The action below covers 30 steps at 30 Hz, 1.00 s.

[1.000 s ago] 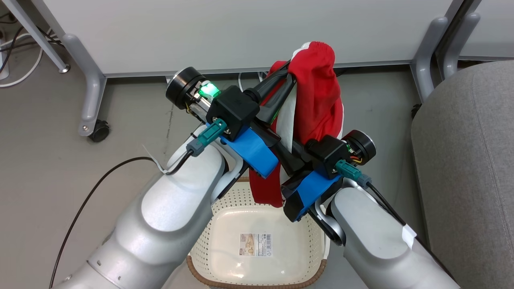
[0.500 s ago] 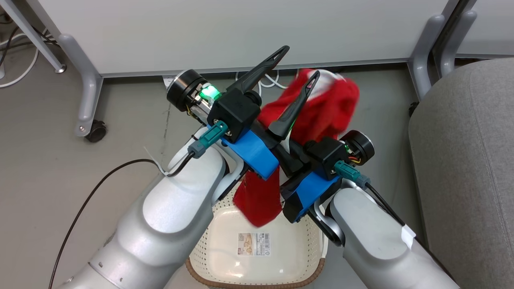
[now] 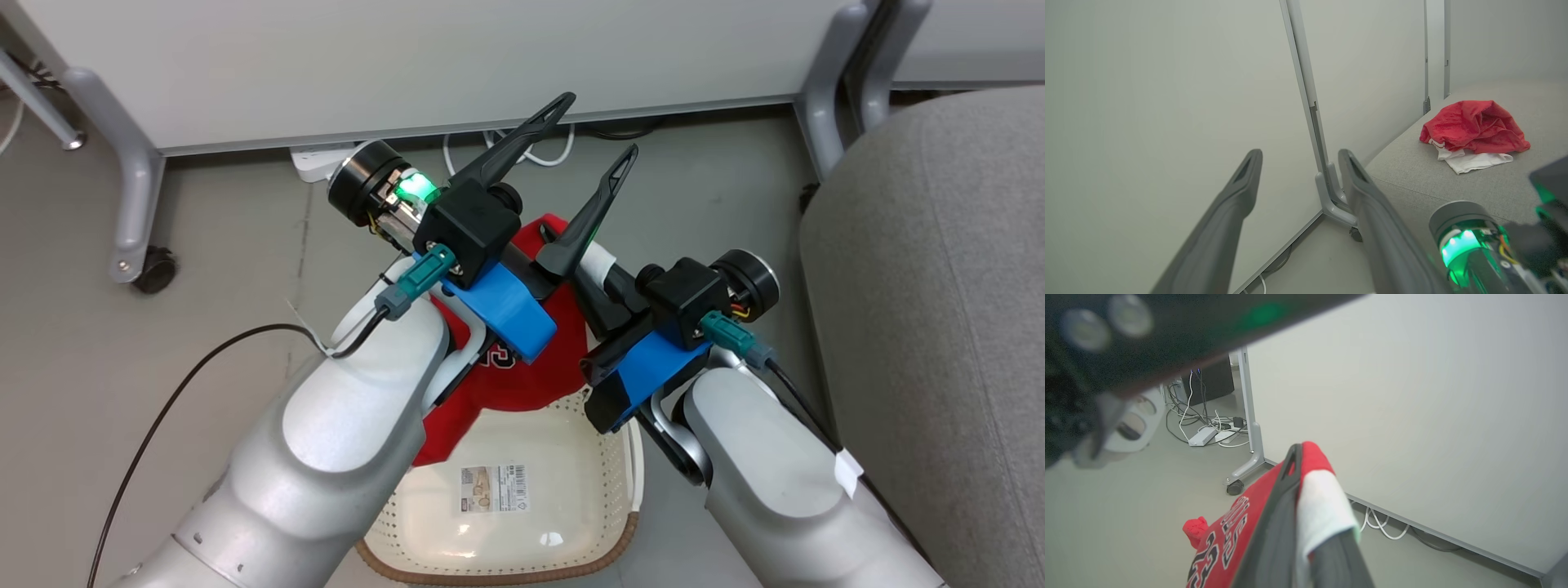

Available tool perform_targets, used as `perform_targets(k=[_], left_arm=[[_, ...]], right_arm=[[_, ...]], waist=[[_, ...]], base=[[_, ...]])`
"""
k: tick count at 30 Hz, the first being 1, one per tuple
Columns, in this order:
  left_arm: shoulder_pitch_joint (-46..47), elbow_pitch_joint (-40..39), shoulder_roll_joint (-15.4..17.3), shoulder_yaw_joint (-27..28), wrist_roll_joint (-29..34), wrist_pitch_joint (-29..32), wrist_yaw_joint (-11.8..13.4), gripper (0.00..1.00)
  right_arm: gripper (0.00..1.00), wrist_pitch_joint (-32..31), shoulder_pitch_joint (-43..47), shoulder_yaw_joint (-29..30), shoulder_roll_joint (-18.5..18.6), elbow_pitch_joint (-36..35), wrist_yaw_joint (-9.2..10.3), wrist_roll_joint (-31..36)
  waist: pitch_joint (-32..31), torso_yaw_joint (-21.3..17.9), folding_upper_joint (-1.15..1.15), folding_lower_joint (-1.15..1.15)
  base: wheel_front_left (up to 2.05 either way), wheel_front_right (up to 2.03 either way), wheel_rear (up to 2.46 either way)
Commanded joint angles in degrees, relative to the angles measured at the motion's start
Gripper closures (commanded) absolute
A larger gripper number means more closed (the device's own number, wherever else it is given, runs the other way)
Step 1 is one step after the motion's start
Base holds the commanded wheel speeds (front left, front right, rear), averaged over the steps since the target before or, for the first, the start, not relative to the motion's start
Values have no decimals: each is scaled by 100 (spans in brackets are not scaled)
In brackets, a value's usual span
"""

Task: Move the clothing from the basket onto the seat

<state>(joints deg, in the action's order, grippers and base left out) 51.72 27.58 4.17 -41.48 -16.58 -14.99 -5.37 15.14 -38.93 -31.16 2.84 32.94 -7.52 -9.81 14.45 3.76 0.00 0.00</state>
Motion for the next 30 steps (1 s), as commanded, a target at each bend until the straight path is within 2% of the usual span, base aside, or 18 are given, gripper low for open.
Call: perform_targets(k=[1,8,20,30], left_arm=[[21,2,31,11,17,-28,-6,0],[133,-31,123,-50,57,-22,-15,0],[165,-91,154,-397,94,97,-77,0],[72,-169,166,-661,60,225,-122,0]], right_arm=[[100,1,-91,59,8,-58,6,38],[100,1,-102,527,7,-341,6,227],[100,2,286,2004,3,-990,6,587],[100,1,790,2855,1,-1610,6,453]], waist=[[80,-126,0,0],[386,-658,0,0],[822,-1598,0,0],[1099,-2230,0,0]], base=[[0,0,0],[0,0,0],[0,0,0],[0,0,0]])
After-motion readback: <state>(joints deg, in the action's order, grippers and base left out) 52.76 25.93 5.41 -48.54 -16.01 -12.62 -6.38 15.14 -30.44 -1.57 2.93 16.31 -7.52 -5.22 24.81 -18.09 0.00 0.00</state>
